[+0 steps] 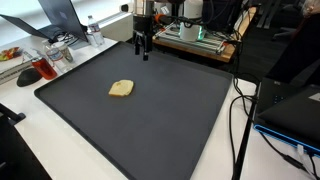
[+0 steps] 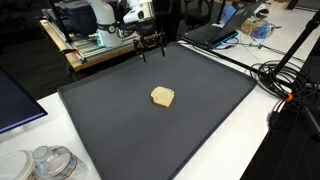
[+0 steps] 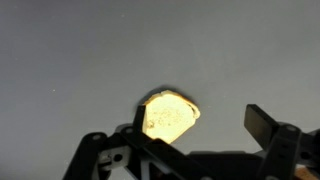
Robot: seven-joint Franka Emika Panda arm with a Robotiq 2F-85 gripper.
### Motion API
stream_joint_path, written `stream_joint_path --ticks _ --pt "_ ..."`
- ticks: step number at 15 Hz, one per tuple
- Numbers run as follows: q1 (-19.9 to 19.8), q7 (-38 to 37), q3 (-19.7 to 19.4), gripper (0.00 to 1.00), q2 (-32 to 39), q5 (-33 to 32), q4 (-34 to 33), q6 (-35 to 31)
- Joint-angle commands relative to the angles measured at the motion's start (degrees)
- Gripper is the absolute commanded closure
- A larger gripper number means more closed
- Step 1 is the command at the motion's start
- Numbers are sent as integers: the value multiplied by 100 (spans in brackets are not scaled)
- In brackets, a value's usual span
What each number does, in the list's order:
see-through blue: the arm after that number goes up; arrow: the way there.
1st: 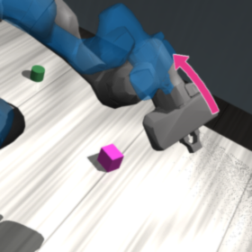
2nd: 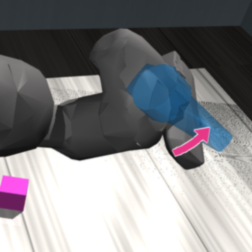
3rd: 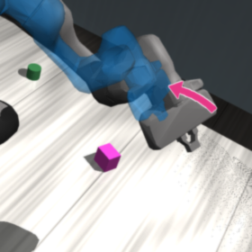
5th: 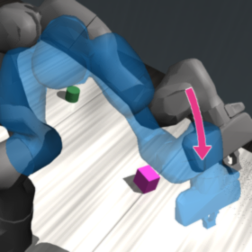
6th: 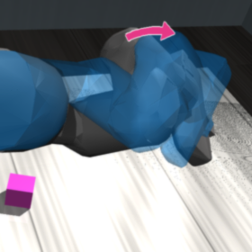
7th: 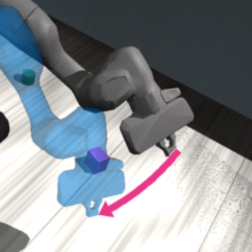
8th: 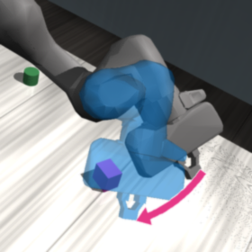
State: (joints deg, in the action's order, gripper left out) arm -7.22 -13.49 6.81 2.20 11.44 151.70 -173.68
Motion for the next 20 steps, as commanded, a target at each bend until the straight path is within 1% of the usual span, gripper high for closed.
stream_joint_path --ticks 1,3,4,6,7,9,10,13,16,20 --pt "-572 894 920 0 -81 1598 -489 316" --pt "-811 1713 1041 0 -118 2536 -870 701" --pt "-890 2185 952 0 -154 3006 -965 1000" --pt "-1130 3024 648 0 -121 3576 -1086 1717" --pt "-1285 3336 488 0 -62 3668 -1121 2083" --pt "-1582 3552 185 0 97 3438 -1212 2686" --pt "-1147 3703 -507 0 181 3406 -1295 2923" --pt "-1210 4216 -1071 0 468 3504 -1616 3596" --pt "-1247 4415 -1387 0 843 3486 -2041 4123" --pt "-1308 4483 -1509 0 1441 3450 -2726 4597"
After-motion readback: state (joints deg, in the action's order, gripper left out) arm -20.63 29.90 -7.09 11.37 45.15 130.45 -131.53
